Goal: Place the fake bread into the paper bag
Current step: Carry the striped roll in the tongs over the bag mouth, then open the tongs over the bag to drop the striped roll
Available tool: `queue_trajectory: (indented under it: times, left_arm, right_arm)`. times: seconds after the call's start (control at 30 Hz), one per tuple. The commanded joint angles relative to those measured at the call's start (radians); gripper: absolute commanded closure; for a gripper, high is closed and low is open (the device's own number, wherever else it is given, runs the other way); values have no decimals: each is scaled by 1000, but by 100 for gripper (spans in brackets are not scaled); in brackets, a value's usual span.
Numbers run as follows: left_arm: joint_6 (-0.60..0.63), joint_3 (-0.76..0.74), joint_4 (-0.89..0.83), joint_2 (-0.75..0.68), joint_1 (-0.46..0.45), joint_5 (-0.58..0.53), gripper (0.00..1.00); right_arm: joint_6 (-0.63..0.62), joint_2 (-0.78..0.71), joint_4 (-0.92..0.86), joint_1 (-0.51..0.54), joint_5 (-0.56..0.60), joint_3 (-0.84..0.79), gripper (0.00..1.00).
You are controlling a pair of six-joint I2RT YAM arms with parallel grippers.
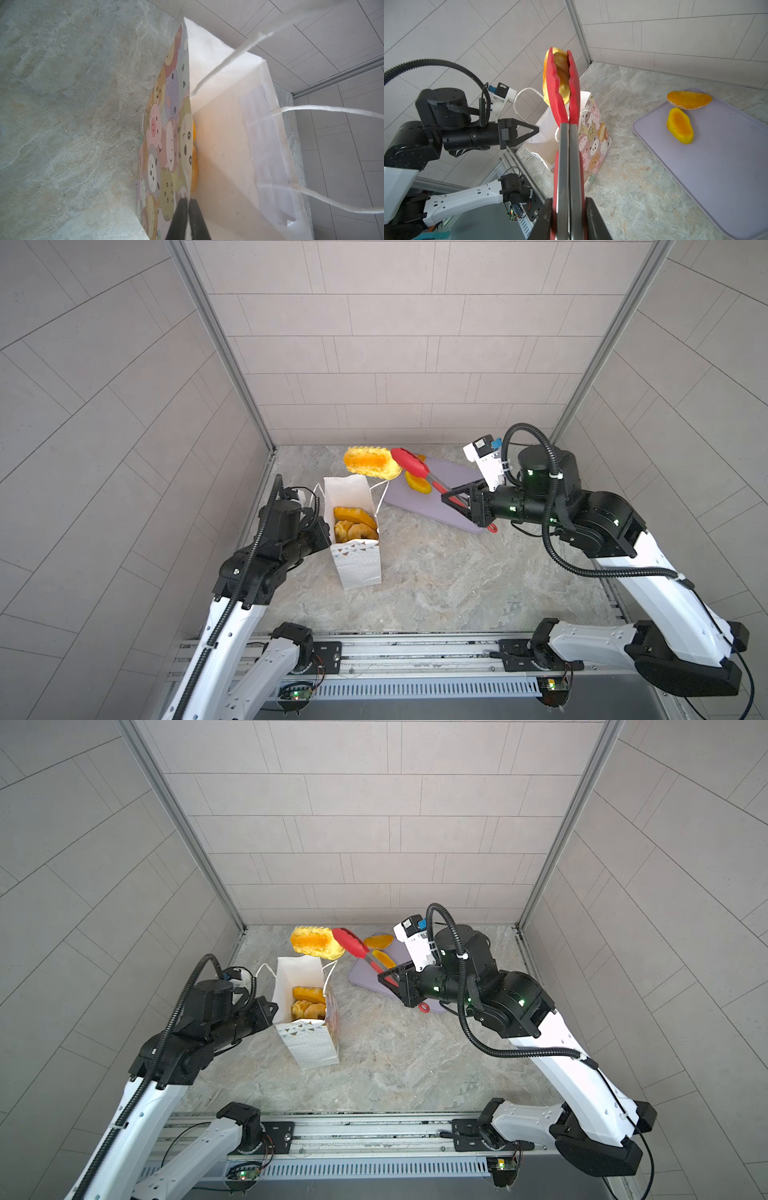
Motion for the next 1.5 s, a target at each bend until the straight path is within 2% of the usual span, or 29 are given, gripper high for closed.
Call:
queue_trajectory:
  times: [0.0, 0.47, 0.67, 0.83, 1.03, 1.47]
  left_arm:
    - [-9, 21, 15, -3, -2, 0, 93]
    - [-14, 17, 17, -3, -2, 6, 93]
    - [-16, 15, 17, -3, -2, 9, 93]
    - [-16, 15, 18, -3, -3, 10, 93]
    - [-16, 15, 20, -6, -3, 7, 93]
    - [-16, 10, 19, -8, -3, 9, 93]
  right_arm:
    - [-31, 11, -11, 41, 111, 26, 87]
    - [-72, 87, -67, 179, 212, 73, 85]
    - [-91, 119, -84, 213, 235, 110, 76]
    - [-95, 137, -80, 221, 235, 133, 65]
    - [-98, 147, -70, 221, 234, 152, 58]
    - [-105, 164, -59, 221, 240, 177, 56]
